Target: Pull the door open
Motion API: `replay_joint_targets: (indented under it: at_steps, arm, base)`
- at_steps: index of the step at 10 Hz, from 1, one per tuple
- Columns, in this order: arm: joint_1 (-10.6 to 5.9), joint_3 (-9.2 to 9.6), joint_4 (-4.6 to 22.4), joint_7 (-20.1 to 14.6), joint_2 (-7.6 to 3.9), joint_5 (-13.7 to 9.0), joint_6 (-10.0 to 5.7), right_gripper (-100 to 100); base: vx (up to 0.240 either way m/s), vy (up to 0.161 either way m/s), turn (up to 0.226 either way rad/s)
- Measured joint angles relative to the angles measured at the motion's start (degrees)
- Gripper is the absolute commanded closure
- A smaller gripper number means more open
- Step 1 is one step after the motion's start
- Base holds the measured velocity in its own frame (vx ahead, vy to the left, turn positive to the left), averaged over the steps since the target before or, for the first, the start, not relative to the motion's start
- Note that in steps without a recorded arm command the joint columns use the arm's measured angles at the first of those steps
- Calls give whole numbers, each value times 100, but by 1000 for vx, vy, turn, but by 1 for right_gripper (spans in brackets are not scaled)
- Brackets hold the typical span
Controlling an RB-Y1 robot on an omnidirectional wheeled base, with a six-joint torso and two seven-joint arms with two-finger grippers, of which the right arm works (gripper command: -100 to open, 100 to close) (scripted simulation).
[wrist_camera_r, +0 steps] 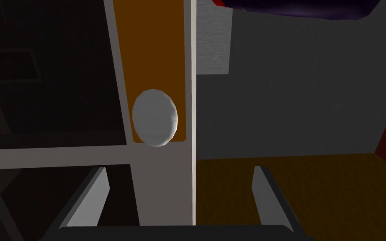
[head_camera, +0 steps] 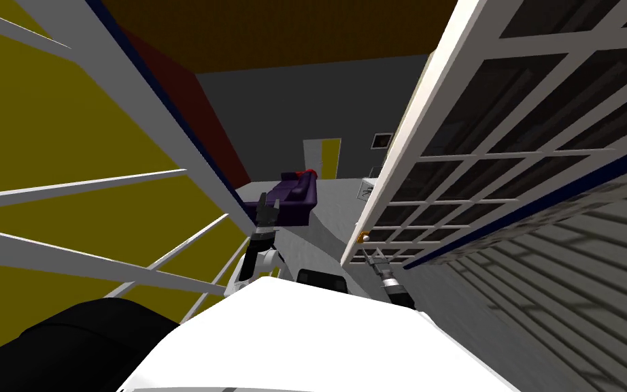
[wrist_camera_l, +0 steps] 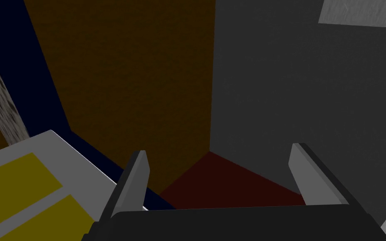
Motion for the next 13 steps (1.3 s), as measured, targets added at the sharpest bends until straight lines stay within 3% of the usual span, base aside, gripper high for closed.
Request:
replay_joint_targets:
  at_steps: [2, 5, 6, 13]
  arm:
    - [-19, -150, 268, 17, -106, -104, -161, -100]
    - [122, -296, 186, -70, -212, -201, -172, -100]
    - [162, -298, 189, -72, -206, -202, -194, 100]
    - [123, -291, 193, -146, -226, -252, -164, 100]
  base:
    - [193, 62, 94]
    - [175, 27, -8]
    - [-34, 2, 10]
    - [-28, -12, 33]
